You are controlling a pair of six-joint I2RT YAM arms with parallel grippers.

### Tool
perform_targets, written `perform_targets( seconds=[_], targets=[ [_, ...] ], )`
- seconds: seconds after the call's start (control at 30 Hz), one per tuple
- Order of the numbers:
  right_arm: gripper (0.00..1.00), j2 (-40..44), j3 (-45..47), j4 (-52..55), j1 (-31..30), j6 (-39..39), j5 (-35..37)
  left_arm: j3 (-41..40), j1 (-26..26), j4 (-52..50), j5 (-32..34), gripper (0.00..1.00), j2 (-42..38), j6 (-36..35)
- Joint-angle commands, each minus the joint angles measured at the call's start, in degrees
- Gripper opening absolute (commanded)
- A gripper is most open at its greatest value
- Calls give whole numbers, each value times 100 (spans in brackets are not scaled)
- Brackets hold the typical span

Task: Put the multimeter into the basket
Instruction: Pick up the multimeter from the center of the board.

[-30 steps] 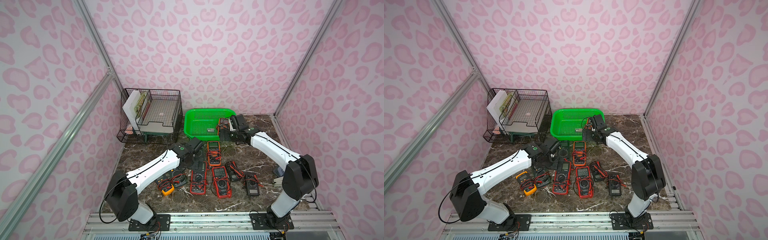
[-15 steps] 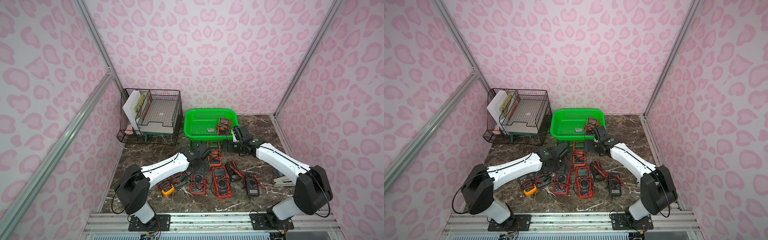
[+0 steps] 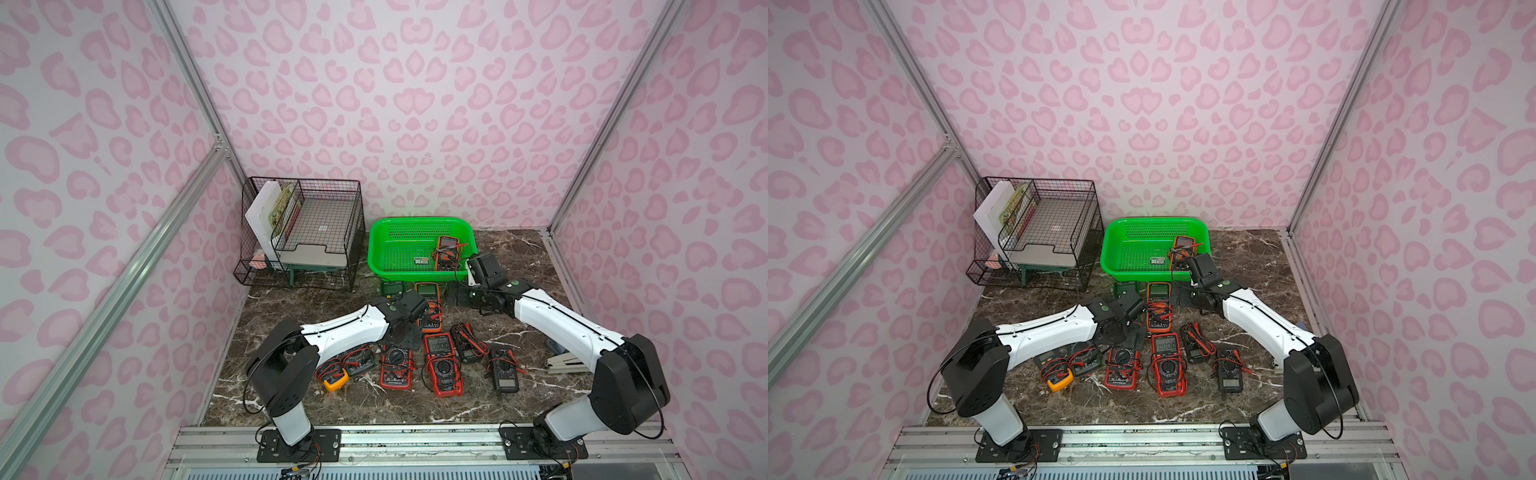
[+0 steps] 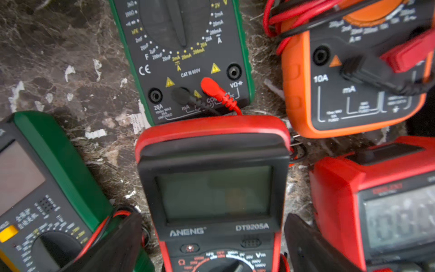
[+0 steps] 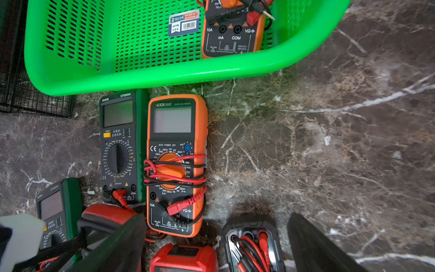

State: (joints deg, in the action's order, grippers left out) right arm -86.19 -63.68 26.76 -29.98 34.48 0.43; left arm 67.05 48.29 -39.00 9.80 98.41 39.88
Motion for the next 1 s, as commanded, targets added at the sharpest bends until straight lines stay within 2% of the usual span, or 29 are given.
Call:
perform_targets(
  seconds=[0.0, 0.4, 0.73, 0.97],
  targets=[
    [99, 6, 11, -40, -8, 48, 43, -49, 5, -18, 105, 98, 44, 61],
    [99, 25, -12, 30, -4, 15, 98, -117, 49, 141, 22, 98, 228, 55],
    [99, -3, -16, -4, -4, 6, 64, 162, 128, -243, 442, 98, -77, 103],
    [99, -51, -50, -31, -11, -12, 62, 162, 136, -290, 438, 99, -49, 130]
  ],
)
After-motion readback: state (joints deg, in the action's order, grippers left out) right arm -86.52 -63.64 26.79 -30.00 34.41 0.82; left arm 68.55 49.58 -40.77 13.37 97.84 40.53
